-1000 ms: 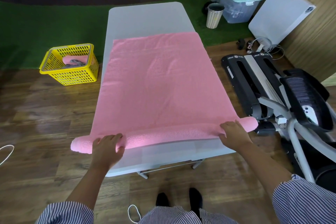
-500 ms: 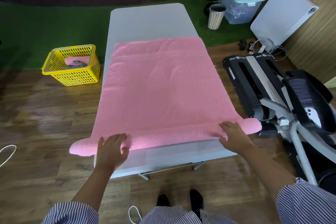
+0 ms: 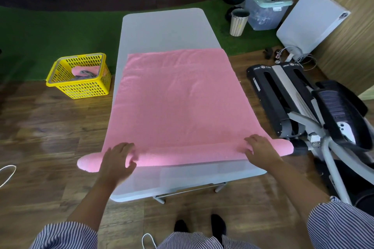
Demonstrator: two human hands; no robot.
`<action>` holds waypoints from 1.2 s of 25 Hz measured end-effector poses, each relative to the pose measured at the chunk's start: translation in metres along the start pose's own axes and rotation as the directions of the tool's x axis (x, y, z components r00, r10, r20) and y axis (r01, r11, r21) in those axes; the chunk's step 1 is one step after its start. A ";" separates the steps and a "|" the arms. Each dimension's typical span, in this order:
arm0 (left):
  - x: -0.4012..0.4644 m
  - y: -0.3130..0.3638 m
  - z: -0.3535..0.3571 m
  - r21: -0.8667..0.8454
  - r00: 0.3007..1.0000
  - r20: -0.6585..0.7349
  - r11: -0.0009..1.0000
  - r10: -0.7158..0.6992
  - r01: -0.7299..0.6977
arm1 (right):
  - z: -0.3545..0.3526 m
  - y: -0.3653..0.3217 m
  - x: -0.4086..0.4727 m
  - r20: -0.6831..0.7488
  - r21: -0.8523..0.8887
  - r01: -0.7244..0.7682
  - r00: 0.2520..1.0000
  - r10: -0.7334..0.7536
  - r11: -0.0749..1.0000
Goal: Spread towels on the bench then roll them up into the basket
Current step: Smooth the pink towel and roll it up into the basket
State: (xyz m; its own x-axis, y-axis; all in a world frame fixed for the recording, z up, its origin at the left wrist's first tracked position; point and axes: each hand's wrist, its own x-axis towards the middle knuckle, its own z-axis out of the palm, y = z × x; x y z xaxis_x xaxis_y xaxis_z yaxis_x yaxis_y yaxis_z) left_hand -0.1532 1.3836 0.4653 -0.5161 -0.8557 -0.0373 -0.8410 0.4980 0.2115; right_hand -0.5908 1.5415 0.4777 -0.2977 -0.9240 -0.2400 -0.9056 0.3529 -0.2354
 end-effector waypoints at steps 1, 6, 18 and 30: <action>0.001 0.002 0.002 0.018 1.000 -0.021 1.000 0.004 -0.004 | 0.001 -0.001 0.000 -0.057 0.012 0.011 0.998 -0.010 1.000; 0.002 0.011 0.016 0.004 0.998 0.045 0.999 -0.043 0.043 | 0.004 -0.004 -0.002 0.081 0.015 -0.018 0.997 0.017 1.000; -0.001 0.008 0.005 0.063 0.997 -0.081 0.998 0.006 -0.001 | -0.004 0.003 0.004 0.067 -0.020 -0.016 0.998 0.017 1.000; 0.000 0.012 0.001 0.036 0.998 0.056 0.999 -0.034 0.032 | -0.001 0.010 0.002 0.134 0.010 -0.049 0.990 0.047 0.999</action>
State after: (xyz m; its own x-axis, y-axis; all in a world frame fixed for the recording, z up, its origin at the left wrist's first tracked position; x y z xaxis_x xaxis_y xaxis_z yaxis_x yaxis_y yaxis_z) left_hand -0.1632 1.3900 0.4670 -0.4956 -0.8629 -0.0990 -0.8624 0.4753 0.1744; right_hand -0.6007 1.5426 0.4761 -0.2970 -0.8783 -0.3746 -0.8868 0.3991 -0.2328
